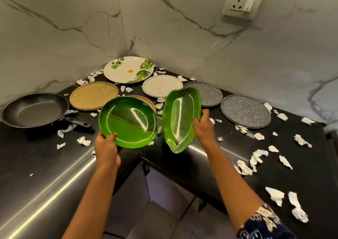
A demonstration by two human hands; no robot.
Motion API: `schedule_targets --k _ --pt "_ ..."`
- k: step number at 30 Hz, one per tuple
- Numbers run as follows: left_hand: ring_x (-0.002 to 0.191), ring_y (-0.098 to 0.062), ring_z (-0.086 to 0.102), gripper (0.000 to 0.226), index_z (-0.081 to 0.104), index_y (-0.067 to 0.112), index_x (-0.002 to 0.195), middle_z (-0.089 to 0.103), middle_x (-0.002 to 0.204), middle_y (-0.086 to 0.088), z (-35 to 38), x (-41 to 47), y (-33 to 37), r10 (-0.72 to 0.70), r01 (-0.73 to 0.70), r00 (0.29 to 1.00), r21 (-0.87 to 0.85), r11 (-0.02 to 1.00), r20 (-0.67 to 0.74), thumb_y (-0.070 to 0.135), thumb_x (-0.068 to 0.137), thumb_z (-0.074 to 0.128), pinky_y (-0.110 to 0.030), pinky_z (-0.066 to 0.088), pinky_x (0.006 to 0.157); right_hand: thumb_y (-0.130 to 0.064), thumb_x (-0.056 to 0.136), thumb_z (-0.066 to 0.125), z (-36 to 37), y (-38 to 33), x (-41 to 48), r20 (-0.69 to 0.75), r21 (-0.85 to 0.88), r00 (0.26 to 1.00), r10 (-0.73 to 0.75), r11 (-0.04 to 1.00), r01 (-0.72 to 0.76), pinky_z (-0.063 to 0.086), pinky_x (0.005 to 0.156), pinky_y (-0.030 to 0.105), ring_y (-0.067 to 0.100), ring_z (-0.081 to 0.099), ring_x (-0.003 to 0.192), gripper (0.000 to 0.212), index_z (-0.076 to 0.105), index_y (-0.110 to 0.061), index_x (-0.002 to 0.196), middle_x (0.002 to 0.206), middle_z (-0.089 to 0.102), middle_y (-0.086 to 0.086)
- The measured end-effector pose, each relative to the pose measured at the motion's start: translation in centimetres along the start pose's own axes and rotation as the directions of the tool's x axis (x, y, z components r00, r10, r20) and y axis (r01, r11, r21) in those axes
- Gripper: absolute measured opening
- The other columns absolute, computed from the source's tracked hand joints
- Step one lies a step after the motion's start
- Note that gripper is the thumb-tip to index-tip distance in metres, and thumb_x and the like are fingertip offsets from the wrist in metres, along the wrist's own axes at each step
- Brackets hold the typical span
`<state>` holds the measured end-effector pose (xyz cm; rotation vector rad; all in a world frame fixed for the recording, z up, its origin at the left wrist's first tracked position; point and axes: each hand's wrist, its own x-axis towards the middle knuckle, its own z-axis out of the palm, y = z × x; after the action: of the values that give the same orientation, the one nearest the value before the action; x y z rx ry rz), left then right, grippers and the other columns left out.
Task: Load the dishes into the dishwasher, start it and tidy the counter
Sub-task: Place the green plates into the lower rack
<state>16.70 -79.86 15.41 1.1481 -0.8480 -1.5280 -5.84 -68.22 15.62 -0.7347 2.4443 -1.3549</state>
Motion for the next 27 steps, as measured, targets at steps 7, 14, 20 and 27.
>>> schedule_targets --k 7,14,20,27 --pt "0.078 -0.008 0.06 0.027 0.057 0.014 0.11 0.062 0.087 0.006 -3.6 -13.2 -1.2 0.279 -0.356 0.916 0.265 0.896 0.287 -0.003 0.092 0.047 -0.021 0.051 0.07 -0.009 0.09 0.046 -11.2 5.1 -15.5 -0.177 -0.048 0.977 -0.118 0.993 0.111 0.039 0.064 0.032 0.026 0.056 0.071 0.026 0.044 -0.012 0.116 0.081 0.059 0.008" --pt "0.068 0.005 0.053 0.029 0.06 0.014 0.116 0.063 0.085 0.004 -10.4 -31.2 -9.5 0.301 -0.613 0.728 0.388 0.688 0.616 0.003 0.091 0.05 -0.008 0.038 0.06 -0.011 0.09 0.054 -22.4 15.6 -36.6 -0.341 -0.078 0.939 0.051 0.994 -0.083 0.038 0.067 0.032 0.035 0.061 0.086 0.034 0.046 -0.01 0.123 0.092 0.062 0.016" --pt "0.062 -0.006 0.051 0.033 0.06 0.012 0.119 0.06 0.078 -0.003 -15.7 -43.9 -19.1 -0.037 -0.599 0.63 0.517 0.611 0.775 -0.003 0.093 0.048 -0.019 0.039 0.054 -0.01 0.089 0.058 -28.3 26.2 -54.4 -0.369 -0.09 0.849 0.379 0.894 -0.438 0.036 0.065 0.033 0.038 0.061 0.085 0.027 0.053 -0.004 0.115 0.092 0.065 0.023" --pt "0.059 -0.006 0.05 0.033 0.058 0.015 0.12 0.06 0.072 -0.001 -18.9 -51.3 -30.1 -0.396 -0.501 0.569 0.686 0.527 0.721 -0.002 0.094 0.047 -0.019 0.039 0.055 -0.014 0.095 0.048 -26.9 39.4 -65.7 -0.329 -0.066 0.582 0.744 0.597 -0.8 0.052 0.079 0.039 0.03 0.063 0.084 0.022 0.056 -0.008 0.114 0.093 0.065 0.014"
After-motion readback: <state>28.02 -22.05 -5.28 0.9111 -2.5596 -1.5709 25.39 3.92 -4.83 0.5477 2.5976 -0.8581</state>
